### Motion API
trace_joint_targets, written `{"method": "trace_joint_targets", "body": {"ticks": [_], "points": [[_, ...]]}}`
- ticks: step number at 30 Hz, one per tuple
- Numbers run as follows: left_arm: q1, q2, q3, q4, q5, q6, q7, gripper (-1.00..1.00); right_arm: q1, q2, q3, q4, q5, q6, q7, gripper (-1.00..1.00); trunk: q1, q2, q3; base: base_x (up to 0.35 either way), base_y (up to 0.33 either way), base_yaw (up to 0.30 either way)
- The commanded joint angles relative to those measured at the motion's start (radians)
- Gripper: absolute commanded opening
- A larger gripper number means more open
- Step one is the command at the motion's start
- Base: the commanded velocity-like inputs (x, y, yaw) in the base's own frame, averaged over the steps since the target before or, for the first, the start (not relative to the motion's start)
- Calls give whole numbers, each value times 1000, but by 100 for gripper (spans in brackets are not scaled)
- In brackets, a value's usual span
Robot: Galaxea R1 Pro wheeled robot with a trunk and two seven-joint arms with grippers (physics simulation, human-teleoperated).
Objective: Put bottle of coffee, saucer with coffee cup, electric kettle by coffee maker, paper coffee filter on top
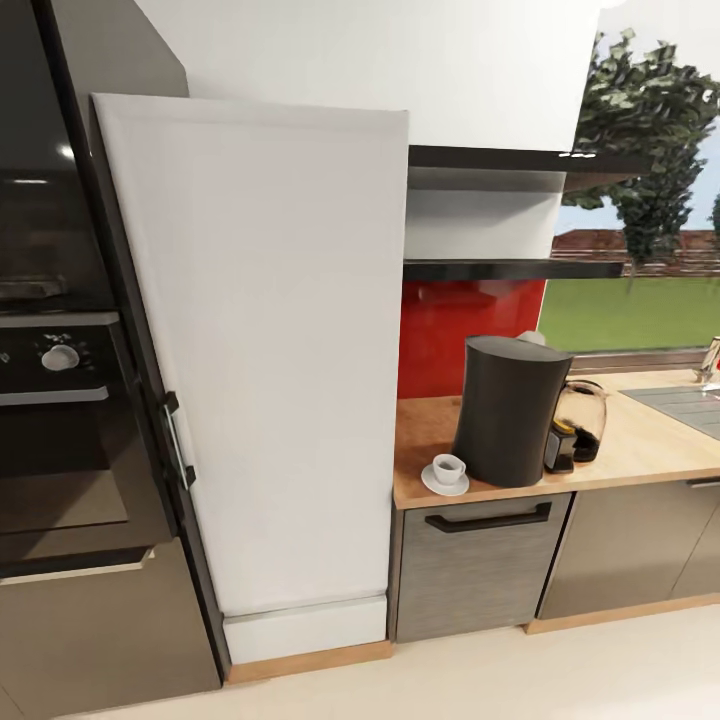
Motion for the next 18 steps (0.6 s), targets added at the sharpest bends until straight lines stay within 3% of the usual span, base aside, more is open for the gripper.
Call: {"method": "trace_joint_targets", "body": {"ticks": [1, 10, 18], "points": [[-1, 1, 7, 2, -10, -4, 3, 100, 0, -1, 1, -2, 0, -6, 2, 100, 0, -1, 0, 0, 0, 0], [-1, 2, 7, -1, -12, -4, 3, 100, 0, -17, 1, -9, 0, -159, 3, 100, 0, -1, -1, 0, 0, 0], [-1, -3, -1, 2, -15, -1, 2, 100, 0, -18, 1, -9, 0, -190, 3, 100, 0, -1, -1, 0, 0, 0]]}}
